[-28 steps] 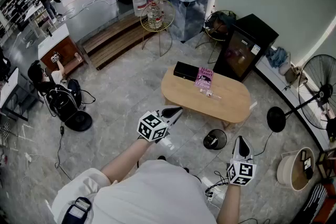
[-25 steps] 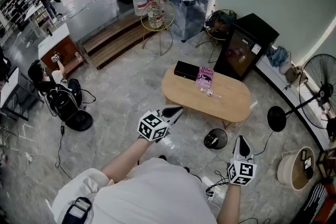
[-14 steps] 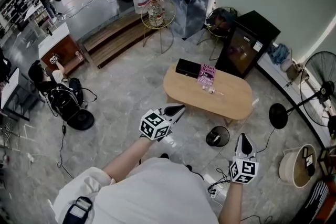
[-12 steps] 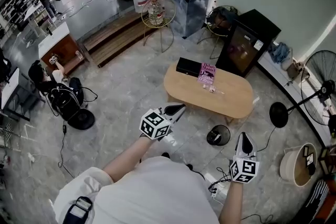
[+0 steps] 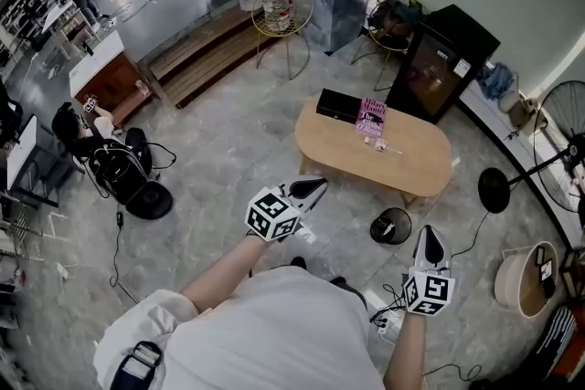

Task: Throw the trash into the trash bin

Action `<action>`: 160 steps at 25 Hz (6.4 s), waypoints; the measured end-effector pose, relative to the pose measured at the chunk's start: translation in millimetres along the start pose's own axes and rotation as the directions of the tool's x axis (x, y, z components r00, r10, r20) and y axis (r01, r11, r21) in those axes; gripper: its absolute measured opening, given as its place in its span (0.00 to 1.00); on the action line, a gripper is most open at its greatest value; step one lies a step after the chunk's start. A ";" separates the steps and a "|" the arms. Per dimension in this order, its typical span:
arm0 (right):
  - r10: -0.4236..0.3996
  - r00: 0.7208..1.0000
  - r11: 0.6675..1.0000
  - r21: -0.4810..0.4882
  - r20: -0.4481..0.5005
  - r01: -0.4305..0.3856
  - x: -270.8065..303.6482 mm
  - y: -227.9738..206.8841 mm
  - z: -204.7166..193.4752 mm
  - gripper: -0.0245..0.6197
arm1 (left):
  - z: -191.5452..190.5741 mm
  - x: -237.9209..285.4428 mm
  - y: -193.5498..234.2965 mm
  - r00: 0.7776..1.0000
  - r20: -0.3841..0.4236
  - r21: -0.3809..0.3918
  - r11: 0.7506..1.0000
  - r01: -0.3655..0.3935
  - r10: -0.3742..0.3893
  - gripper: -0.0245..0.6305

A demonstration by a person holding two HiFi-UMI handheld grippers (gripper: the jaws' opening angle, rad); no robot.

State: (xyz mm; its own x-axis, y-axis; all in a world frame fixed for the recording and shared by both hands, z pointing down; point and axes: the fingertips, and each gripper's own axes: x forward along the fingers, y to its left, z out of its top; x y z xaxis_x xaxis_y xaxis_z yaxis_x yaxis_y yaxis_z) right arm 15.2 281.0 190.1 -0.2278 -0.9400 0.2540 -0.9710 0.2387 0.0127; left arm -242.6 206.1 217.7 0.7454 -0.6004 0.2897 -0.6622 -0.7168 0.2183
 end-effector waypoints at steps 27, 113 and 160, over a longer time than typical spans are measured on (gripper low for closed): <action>-0.108 0.994 0.994 0.032 -0.020 0.108 12.3 26.5 -4.9 0.63 | -20.3 -12.7 44.2 0.998 -0.054 -0.029 0.999 0.039 -0.041 0.05; 0.211 0.833 0.976 0.065 -0.511 -0.207 502.7 -133.5 -232.8 0.63 | -112.3 416.7 240.8 0.910 -0.384 -0.107 0.987 0.124 -0.156 0.05; 0.258 0.488 0.660 -0.217 -0.834 -0.719 659.7 -125.5 -577.6 0.54 | -341.6 477.3 320.5 0.873 -0.459 -0.284 0.958 0.033 -0.167 0.05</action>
State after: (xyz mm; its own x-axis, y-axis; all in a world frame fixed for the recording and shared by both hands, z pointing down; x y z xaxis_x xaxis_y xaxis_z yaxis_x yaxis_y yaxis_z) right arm 28.7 -228.2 914.7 -0.3011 -0.1941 0.9336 -0.4617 0.8863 0.0353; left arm -125.3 -189.1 744.4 0.7257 -0.2419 0.6441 -0.6314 -0.6060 0.4838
